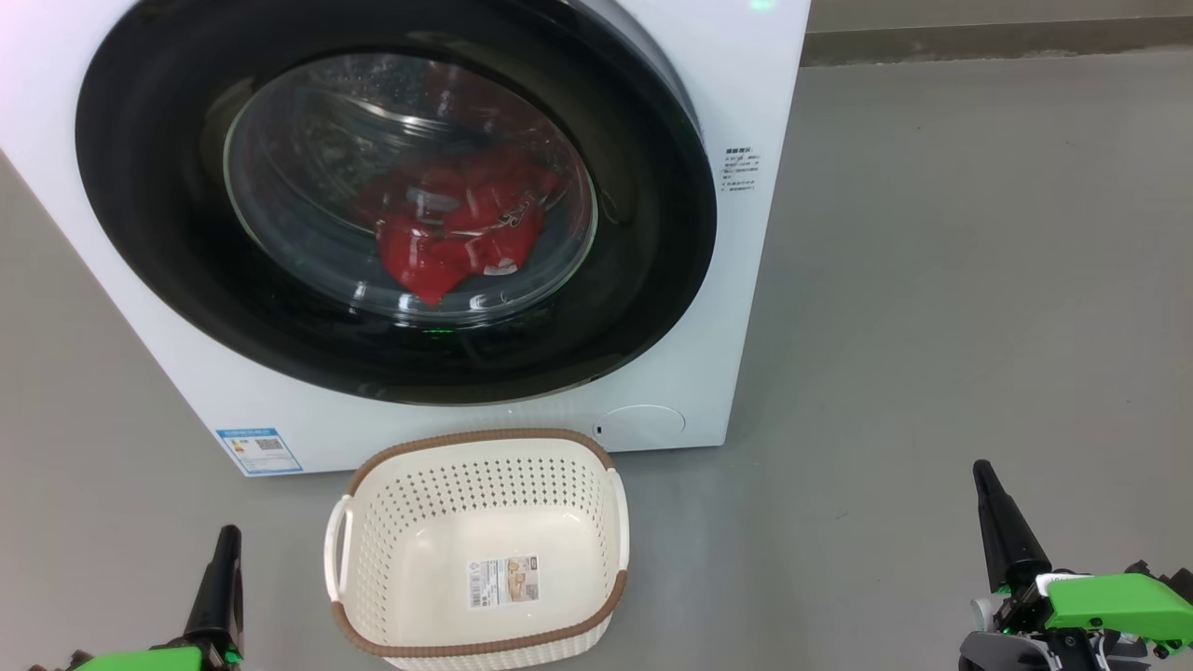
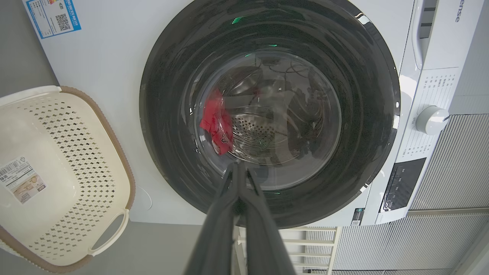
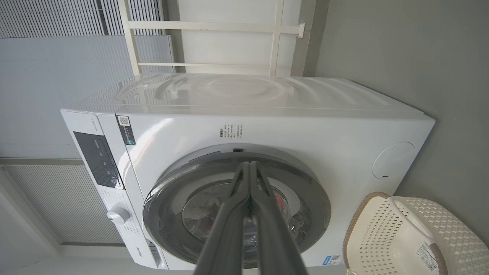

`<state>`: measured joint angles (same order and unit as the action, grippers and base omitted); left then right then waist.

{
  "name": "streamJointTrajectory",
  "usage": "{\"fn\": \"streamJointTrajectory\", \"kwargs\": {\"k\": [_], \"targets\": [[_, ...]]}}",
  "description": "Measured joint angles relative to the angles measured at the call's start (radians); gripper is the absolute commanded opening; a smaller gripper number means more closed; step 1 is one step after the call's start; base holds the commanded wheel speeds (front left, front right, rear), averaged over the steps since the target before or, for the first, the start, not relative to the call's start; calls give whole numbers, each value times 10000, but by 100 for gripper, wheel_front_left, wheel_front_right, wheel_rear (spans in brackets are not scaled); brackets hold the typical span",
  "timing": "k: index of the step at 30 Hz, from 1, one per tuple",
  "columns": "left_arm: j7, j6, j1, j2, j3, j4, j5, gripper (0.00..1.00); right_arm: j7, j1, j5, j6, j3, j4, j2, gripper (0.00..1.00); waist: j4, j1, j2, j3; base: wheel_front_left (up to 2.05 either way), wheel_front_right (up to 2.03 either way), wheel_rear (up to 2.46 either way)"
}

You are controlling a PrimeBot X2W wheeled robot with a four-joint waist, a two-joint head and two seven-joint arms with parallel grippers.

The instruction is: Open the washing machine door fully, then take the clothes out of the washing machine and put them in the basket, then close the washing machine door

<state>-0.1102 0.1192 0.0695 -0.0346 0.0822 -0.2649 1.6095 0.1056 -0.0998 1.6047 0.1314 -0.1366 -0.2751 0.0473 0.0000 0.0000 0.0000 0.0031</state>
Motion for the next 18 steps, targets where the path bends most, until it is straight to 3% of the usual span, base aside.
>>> {"fn": "streamJointTrajectory", "kwargs": {"k": [18], "targets": [[0,0,0,0,0,0,0,0,0,0,0,0,0,0,0,0,0,0,0,0,0,0,0]]}}
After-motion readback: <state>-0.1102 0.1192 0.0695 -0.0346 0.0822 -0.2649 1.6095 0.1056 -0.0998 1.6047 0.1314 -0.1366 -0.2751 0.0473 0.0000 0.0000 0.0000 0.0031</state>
